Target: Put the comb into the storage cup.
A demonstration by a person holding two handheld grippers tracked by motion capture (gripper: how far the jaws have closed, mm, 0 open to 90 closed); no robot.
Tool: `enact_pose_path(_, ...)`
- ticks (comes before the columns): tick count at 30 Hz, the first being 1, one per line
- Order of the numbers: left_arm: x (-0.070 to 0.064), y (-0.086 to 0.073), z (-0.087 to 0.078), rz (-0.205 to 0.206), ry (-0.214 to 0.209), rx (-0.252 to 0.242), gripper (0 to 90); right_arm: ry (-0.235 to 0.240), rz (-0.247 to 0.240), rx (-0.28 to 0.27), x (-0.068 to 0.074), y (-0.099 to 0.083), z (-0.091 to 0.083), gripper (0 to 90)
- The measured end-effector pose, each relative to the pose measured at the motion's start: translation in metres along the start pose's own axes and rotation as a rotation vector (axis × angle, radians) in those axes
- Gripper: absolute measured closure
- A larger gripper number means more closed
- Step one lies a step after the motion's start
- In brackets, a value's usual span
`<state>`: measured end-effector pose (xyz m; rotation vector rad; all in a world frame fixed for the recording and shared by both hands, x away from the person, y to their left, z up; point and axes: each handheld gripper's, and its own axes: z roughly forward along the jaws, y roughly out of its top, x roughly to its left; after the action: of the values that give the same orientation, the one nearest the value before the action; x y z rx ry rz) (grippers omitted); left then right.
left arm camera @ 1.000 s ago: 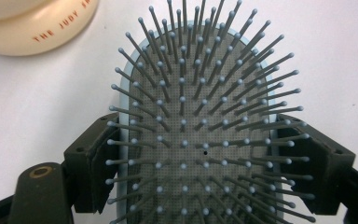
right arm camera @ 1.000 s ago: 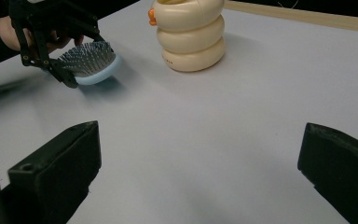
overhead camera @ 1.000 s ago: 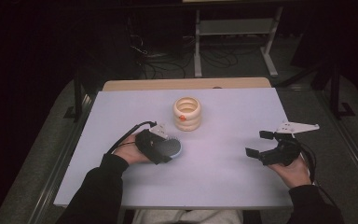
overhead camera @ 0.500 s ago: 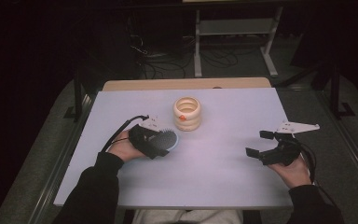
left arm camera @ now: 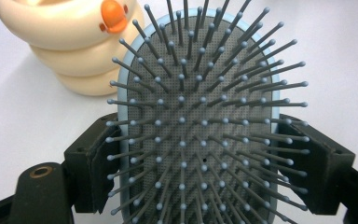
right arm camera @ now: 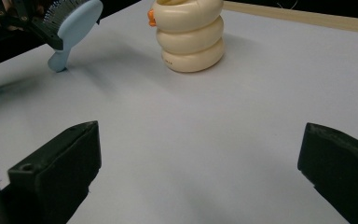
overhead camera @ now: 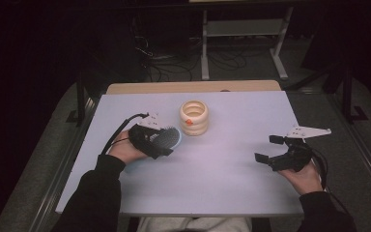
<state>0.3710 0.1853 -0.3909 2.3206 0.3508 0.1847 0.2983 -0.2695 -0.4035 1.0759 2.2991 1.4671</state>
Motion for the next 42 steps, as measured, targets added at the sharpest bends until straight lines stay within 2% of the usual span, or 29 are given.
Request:
enact_pose_path(4, 0.002, 0.001, -0.009, -0.004, 0.019, -0.033, 19.6, -0.001, 0.0, -0.006, 0.0, 0.0, -0.001, 0.0)
enact_pose_path(16, 0.008, 0.005, -0.022, -0.028, 0.037, -0.082, 19.6, -0.001, -0.001, -0.005, 0.0, 0.0, -0.001, 0.0)
enact_pose_path(25, 0.01, 0.01, -0.03, -0.027, 0.053, -0.107, 19.6, -0.001, 0.0, -0.007, 0.0, 0.0, -0.001, 0.0)
enact_pose_path(42, 0.016, 0.019, -0.041, -0.038, 0.058, -0.161, 19.6, -0.002, -0.004, -0.001, 0.001, 0.0, 0.0, 0.0)
